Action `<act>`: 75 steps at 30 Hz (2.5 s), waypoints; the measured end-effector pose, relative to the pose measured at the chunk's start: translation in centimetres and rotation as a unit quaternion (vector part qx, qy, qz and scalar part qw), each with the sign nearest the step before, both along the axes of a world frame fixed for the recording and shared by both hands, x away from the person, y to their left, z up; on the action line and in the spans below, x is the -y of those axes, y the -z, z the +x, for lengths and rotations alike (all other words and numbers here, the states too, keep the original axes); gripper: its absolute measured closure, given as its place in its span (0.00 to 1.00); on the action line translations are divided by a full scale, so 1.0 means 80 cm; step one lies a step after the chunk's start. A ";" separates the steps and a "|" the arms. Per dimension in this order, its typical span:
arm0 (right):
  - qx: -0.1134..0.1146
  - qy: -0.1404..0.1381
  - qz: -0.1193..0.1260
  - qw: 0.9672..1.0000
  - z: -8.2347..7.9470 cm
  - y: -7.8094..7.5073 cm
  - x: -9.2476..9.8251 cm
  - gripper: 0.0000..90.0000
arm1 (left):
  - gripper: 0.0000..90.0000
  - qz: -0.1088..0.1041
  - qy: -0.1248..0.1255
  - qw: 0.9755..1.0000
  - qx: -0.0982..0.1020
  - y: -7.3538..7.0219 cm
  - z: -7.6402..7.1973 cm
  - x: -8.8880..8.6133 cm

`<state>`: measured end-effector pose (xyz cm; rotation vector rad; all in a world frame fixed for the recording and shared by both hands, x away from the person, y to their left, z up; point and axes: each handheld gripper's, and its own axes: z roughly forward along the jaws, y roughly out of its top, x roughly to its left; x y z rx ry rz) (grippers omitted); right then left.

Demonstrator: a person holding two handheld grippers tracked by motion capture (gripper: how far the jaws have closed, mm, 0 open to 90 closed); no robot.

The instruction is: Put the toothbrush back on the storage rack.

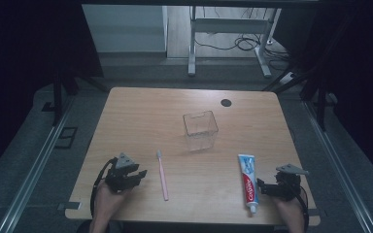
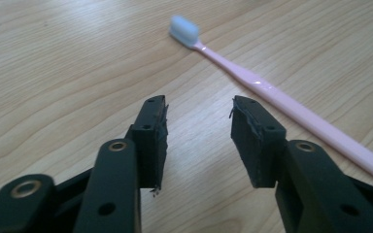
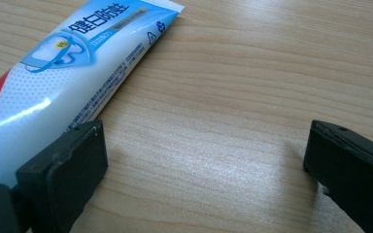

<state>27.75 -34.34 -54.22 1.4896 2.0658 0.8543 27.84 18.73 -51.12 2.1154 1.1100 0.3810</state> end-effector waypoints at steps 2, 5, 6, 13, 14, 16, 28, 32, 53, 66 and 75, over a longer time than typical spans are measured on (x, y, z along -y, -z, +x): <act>-0.001 0.001 0.000 1.000 0.000 0.000 0.000 0.02 | 0.66 -0.001 0.002 1.000 -0.002 -0.001 0.000 0.004; -0.001 0.001 0.000 1.000 0.000 0.000 0.000 0.02 | 0.70 -0.002 0.009 1.000 0.000 -0.003 0.001 0.009; -0.001 0.001 0.000 1.000 0.000 0.000 0.000 0.02 | 0.71 -0.002 0.009 1.000 0.000 -0.003 0.001 0.009; -0.001 0.001 0.001 1.000 0.000 0.000 0.000 0.02 | 0.81 -0.003 0.032 0.999 -0.004 -0.007 0.003 0.026; -0.001 0.001 0.001 1.000 0.000 0.000 0.000 0.02 | 0.84 -0.004 0.036 0.999 -0.006 -0.008 0.004 0.028; -0.001 0.001 0.001 1.000 0.000 0.000 0.000 0.02 | 0.87 -0.003 0.047 0.999 -0.010 -0.010 0.005 0.036; 0.000 0.000 0.000 1.000 0.000 0.000 0.000 0.02 | 0.99 -0.012 0.080 0.996 -0.026 -0.009 0.007 0.068; 0.000 0.001 0.001 1.000 0.000 0.000 0.000 0.02 | 0.99 -0.009 0.092 0.995 -0.033 -0.004 0.004 0.081; 0.000 0.000 0.000 1.000 0.000 0.000 0.000 0.02 | 0.99 0.006 0.109 0.992 -0.063 0.022 -0.026 0.094; 0.000 0.000 0.000 1.000 0.000 0.000 0.000 0.02 | 0.99 0.022 0.087 0.994 -0.061 0.019 -0.029 0.068; -0.001 0.001 0.001 1.000 0.000 0.000 0.000 0.02 | 0.99 0.031 0.069 0.996 -0.056 0.016 -0.024 0.046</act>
